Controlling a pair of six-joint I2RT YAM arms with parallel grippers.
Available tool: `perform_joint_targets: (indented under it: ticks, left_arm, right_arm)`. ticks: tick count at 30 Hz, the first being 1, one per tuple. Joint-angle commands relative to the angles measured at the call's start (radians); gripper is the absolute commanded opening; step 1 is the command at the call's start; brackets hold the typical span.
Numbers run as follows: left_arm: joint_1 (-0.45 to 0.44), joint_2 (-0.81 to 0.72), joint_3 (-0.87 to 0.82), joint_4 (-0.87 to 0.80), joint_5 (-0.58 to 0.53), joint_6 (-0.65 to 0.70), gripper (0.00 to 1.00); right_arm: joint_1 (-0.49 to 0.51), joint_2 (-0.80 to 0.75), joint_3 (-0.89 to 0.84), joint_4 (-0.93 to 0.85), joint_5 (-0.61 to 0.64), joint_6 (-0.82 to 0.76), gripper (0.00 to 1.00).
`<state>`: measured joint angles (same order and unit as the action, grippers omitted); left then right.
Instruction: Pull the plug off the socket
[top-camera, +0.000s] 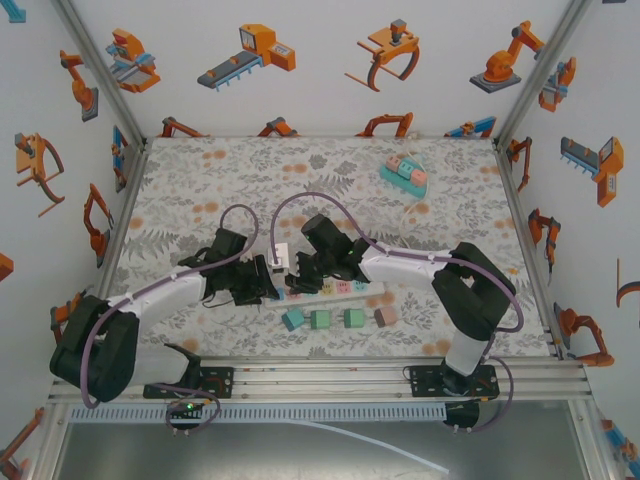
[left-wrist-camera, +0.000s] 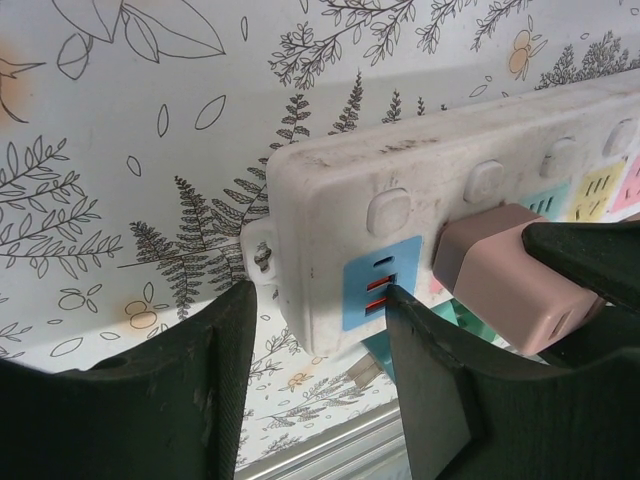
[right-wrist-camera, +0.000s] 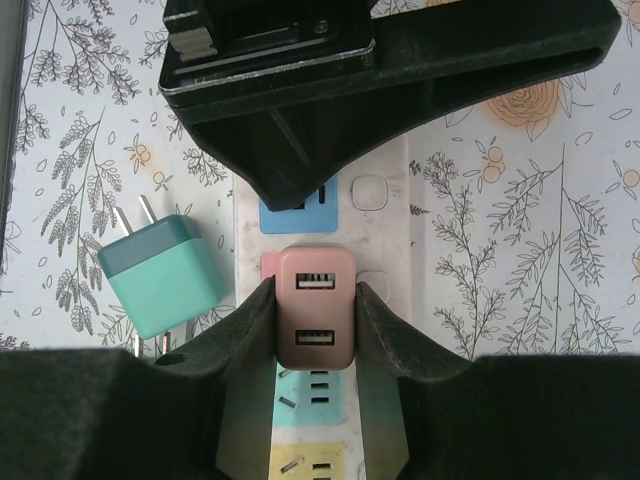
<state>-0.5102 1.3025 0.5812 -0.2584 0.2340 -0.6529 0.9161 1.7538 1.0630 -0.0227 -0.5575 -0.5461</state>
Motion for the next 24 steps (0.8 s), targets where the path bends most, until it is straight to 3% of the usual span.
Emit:
perform_joint_targets:
  ticks: [1, 17, 20, 24]
  left_arm:
    - [-0.009, 0.064, -0.025, -0.081, -0.157, -0.001, 0.50]
    - [-0.022, 0.027, -0.014, -0.107, -0.191, -0.028, 0.48]
    - [-0.023, -0.047, -0.002, -0.113, -0.180, -0.026, 0.51]
    - [-0.023, -0.205, 0.040, -0.201, -0.236, -0.011, 0.64]
  right_arm:
    - [0.007, -0.060, 0.021, 0.079, -0.036, 0.034, 0.21]
    - [0.006, -0.151, -0.035, 0.131, 0.001, 0.079, 0.17]
    - [0.007, -0.192, -0.060, 0.211, 0.061, 0.244, 0.15]
    - [0.007, -0.270, -0.128, 0.356, 0.327, 0.721, 0.11]
